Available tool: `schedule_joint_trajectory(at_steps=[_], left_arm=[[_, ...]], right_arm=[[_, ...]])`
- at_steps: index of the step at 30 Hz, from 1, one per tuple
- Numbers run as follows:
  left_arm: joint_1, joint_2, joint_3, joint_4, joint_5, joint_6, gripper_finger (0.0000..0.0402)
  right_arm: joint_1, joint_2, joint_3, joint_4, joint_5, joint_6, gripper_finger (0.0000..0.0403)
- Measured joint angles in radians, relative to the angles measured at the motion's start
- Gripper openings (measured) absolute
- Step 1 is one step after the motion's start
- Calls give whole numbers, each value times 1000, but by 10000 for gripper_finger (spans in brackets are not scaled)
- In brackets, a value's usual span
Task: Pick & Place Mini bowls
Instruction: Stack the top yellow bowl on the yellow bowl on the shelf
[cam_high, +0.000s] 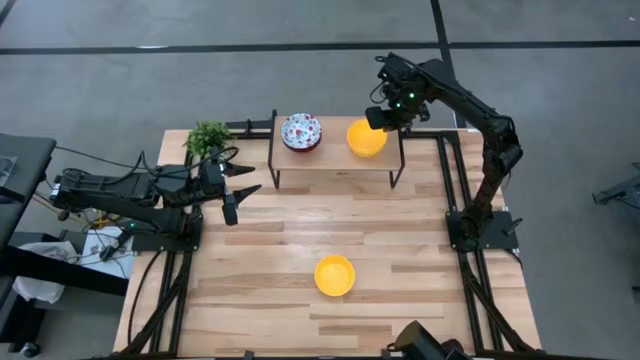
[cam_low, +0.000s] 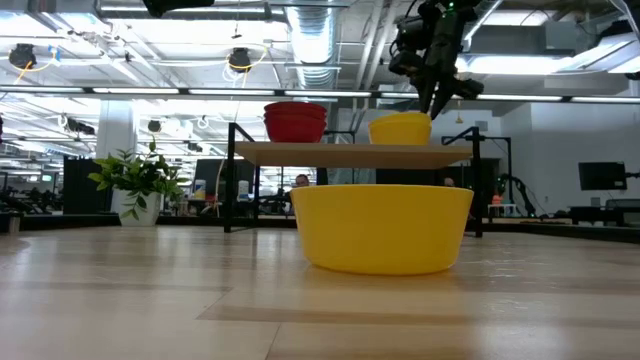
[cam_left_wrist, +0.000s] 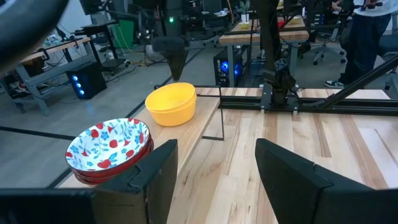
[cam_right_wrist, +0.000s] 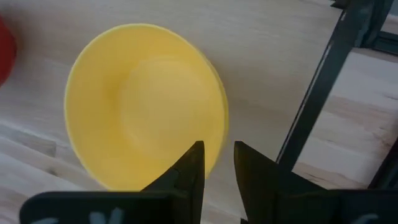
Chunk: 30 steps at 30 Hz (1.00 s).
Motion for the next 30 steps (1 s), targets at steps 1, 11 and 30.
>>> schedule_joint_trajectory(at_steps=[1, 11, 30], left_arm=[[0, 0, 0, 0, 0, 0, 214], [0, 0, 0, 1, 0, 0, 214], [0, 0, 0, 1, 0, -1, 214]], right_arm=[[0, -8, 0, -1, 0, -3, 75], [49, -26, 2, 7, 3, -29, 49], [79, -24, -80, 46, 29, -22, 2]])
